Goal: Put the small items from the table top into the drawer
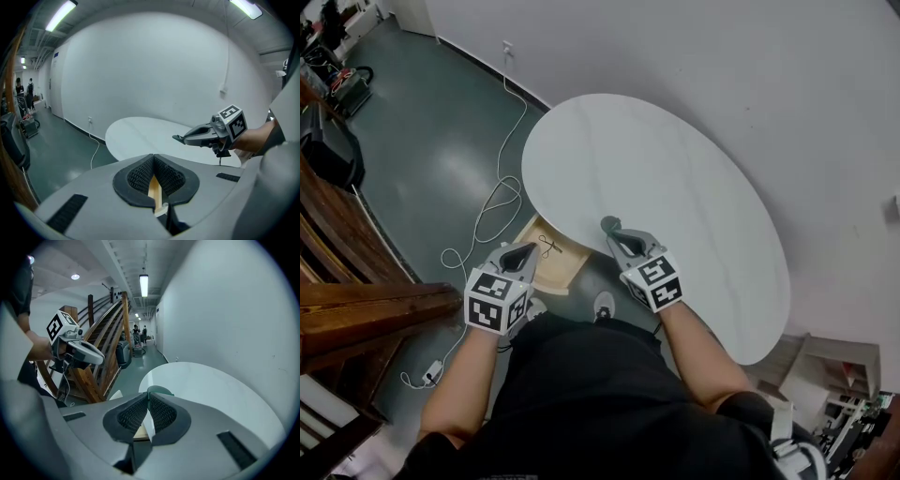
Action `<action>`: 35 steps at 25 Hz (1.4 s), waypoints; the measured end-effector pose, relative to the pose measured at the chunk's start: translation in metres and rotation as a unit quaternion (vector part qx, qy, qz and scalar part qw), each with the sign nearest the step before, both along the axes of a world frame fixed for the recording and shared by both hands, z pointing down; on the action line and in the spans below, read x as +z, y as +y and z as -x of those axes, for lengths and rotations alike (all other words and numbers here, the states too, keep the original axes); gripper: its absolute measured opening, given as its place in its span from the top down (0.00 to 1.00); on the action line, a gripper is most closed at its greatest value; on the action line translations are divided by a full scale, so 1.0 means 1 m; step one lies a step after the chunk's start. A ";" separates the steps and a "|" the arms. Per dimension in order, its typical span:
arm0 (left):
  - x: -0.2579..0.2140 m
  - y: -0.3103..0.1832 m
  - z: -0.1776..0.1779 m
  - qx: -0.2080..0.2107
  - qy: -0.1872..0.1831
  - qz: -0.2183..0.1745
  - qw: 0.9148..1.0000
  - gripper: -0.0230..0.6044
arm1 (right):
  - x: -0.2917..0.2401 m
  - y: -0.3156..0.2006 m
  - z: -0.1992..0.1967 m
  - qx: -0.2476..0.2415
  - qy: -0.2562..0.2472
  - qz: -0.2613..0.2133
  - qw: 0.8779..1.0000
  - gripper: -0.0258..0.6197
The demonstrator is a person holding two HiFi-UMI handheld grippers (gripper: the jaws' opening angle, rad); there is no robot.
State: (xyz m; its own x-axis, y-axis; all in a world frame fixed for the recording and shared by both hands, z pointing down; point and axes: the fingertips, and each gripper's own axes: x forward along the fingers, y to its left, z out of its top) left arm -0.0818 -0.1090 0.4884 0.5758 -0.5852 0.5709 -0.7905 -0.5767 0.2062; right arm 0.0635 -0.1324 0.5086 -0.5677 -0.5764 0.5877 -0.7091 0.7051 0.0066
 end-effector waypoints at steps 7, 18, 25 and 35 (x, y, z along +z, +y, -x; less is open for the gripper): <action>0.010 0.003 0.010 0.004 -0.003 0.010 1.000 0.94 | 0.022 0.023 0.029 -0.025 0.000 0.027 0.999 0.93; 0.024 0.016 0.048 -0.054 0.010 0.032 0.998 0.94 | 0.089 0.044 0.095 -0.137 0.042 0.090 0.986 0.93; 0.033 0.031 0.081 -0.103 0.011 0.047 0.994 0.94 | 0.164 0.056 0.118 -0.209 0.109 0.135 0.962 0.93; 0.045 0.053 0.104 -0.144 0.019 0.069 0.987 0.94 | 0.253 0.057 0.134 -0.273 0.193 0.177 0.926 0.93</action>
State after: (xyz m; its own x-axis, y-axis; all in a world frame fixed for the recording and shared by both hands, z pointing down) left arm -0.1858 -0.0563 0.5335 0.4191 -0.6453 0.6387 -0.9079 -0.2932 0.2996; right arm -0.0700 -0.0756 0.7621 -0.4264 0.0019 0.9045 -0.2386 0.9643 -0.1145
